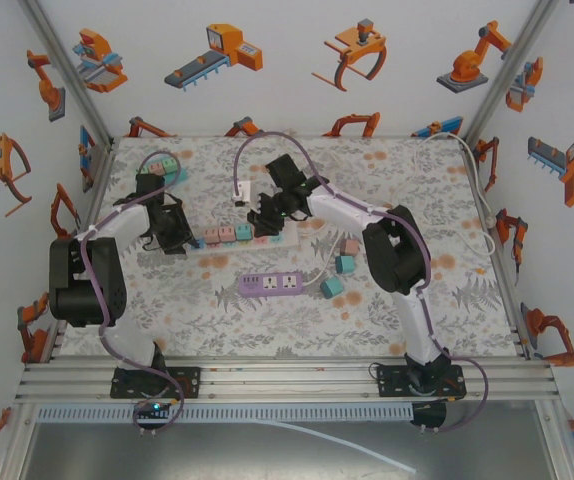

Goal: Pull the plug off the socket

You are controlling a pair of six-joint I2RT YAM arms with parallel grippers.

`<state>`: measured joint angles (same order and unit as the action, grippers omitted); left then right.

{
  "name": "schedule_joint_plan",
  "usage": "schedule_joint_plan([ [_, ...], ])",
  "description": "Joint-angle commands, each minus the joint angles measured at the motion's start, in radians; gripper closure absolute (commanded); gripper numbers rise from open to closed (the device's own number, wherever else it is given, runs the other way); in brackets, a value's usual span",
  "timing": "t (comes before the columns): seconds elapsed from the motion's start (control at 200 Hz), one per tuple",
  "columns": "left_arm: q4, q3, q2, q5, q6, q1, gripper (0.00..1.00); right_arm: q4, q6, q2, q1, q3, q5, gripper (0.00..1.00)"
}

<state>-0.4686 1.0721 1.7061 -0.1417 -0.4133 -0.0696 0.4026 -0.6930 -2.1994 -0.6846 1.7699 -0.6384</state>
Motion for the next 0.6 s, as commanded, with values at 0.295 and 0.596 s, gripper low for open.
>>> schedule_joint_plan([
  [0.295, -0.116, -0.036, 0.046, 0.125, 0.032, -0.022, 0.58, -0.134, 0.040, 0.032, -0.015, 0.039, -0.080, 0.77],
  [0.596, -0.133, -0.026, 0.085, 0.066, 0.043, -0.044, 0.57, -0.057, -0.027, 0.043, -0.020, 0.046, -0.043, 0.78],
])
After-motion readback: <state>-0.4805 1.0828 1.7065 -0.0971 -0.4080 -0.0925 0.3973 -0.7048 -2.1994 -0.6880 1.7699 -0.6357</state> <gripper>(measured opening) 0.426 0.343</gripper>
